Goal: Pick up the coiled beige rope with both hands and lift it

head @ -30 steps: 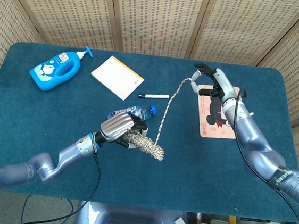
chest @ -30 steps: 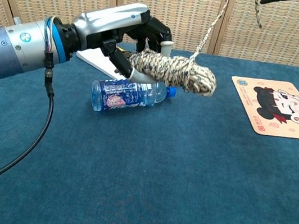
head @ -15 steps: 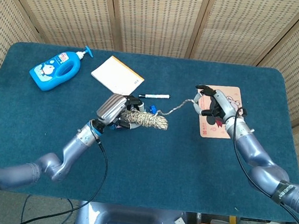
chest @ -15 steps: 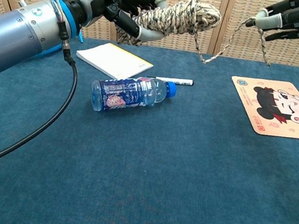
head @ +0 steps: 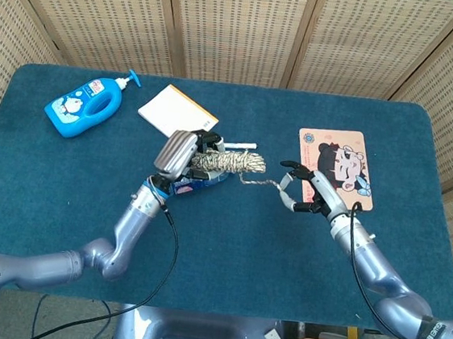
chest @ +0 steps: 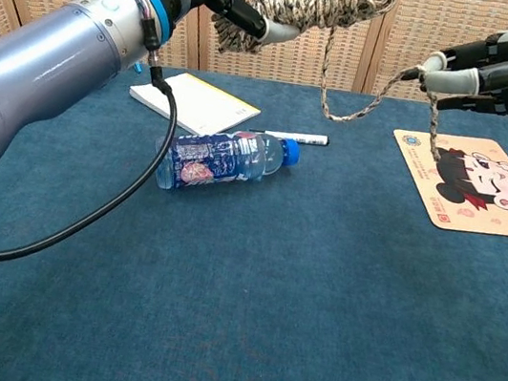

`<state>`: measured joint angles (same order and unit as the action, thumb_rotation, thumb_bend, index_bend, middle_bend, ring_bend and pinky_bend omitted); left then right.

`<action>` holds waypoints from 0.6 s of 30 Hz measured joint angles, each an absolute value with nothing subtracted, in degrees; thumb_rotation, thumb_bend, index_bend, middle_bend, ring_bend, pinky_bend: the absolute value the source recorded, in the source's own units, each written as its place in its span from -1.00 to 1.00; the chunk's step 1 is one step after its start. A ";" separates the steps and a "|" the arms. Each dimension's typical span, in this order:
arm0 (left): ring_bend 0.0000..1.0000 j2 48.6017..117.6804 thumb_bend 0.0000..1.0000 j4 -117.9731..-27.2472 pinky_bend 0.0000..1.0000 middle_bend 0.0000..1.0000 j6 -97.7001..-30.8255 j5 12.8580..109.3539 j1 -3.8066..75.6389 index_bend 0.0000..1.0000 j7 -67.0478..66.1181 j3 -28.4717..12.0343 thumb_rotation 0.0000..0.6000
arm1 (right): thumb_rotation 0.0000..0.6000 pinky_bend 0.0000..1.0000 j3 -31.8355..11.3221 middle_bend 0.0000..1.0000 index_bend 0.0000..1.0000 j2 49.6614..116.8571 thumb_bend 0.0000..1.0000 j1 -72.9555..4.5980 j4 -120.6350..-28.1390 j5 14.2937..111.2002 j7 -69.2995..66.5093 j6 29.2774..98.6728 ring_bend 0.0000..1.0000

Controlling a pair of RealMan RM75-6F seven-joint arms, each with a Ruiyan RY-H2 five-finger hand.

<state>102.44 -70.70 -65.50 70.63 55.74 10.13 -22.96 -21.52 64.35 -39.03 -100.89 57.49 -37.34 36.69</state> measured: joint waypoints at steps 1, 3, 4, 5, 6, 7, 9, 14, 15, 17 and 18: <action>0.00 102.61 0.50 -70.81 0.16 0.17 -65.54 70.29 55.89 0.34 9.25 -23.28 1.00 | 1.00 -1.00 -21.31 -0.75 0.48 64.54 0.10 -38.30 -101.77 58.32 -37.64 37.39 -1.00; 0.00 103.05 0.50 -70.94 0.16 0.17 -65.68 69.61 56.25 0.34 7.59 -23.97 1.00 | 1.00 -1.00 -21.01 -0.75 0.48 64.77 0.11 -37.36 -102.71 59.68 -38.16 38.09 -1.00; 0.00 103.27 0.50 -70.90 0.16 0.17 -65.76 69.40 56.41 0.34 7.07 -24.24 1.00 | 1.00 -1.00 -20.82 -0.75 0.48 64.88 0.10 -36.90 -103.13 60.58 -38.47 38.41 -1.00; 0.00 103.54 0.50 -70.69 0.16 0.17 -65.78 69.06 56.60 0.34 6.69 -24.57 1.00 | 1.00 -1.00 -20.64 -0.75 0.48 64.92 0.11 -36.60 -103.40 61.31 -38.66 38.56 -1.00; 0.00 103.74 0.50 -70.49 0.16 0.17 -65.74 68.76 56.73 0.34 6.58 -24.82 1.00 | 1.00 -1.00 -20.45 -0.75 0.48 64.94 0.11 -36.28 -103.66 62.13 -38.86 38.73 -1.00; 0.00 103.97 0.50 -70.24 0.16 0.17 -65.72 68.49 56.85 0.34 6.48 -25.09 1.00 | 1.00 -1.00 -20.13 -0.75 0.48 64.97 0.11 -35.84 -103.94 63.34 -39.12 38.95 -1.00; 0.00 104.48 0.51 -69.66 0.16 0.17 -65.73 68.08 57.05 0.34 6.28 -25.49 1.00 | 1.00 -1.00 -19.51 -0.75 0.48 65.00 0.11 -35.19 -104.30 65.37 -39.52 39.23 -1.00; 0.00 105.08 0.51 -68.87 0.16 0.17 -66.03 68.16 57.07 0.34 6.27 -25.58 1.00 | 1.00 -1.00 -17.33 -0.75 0.48 65.36 0.11 -33.54 -104.39 72.01 -40.67 40.53 -1.00; 0.00 105.08 0.51 -68.86 0.16 0.17 -66.10 68.29 57.02 0.34 6.27 -25.50 1.00 | 1.00 -1.00 -16.91 -0.75 0.48 65.49 0.11 -33.31 -104.24 73.26 -40.74 40.94 -1.00; 0.00 104.97 0.51 -68.87 0.16 0.17 -66.29 68.72 56.88 0.34 6.26 -25.27 1.00 | 1.00 -1.00 -15.86 -0.75 0.48 65.79 0.10 -32.79 -103.81 76.21 -40.90 42.07 -1.00; 0.00 104.91 0.51 -68.88 0.16 0.17 -66.36 68.87 56.82 0.34 6.27 -25.20 1.00 | 1.00 -1.00 -15.42 -0.75 0.47 65.90 0.09 -32.59 -103.61 77.35 -40.98 42.55 -1.00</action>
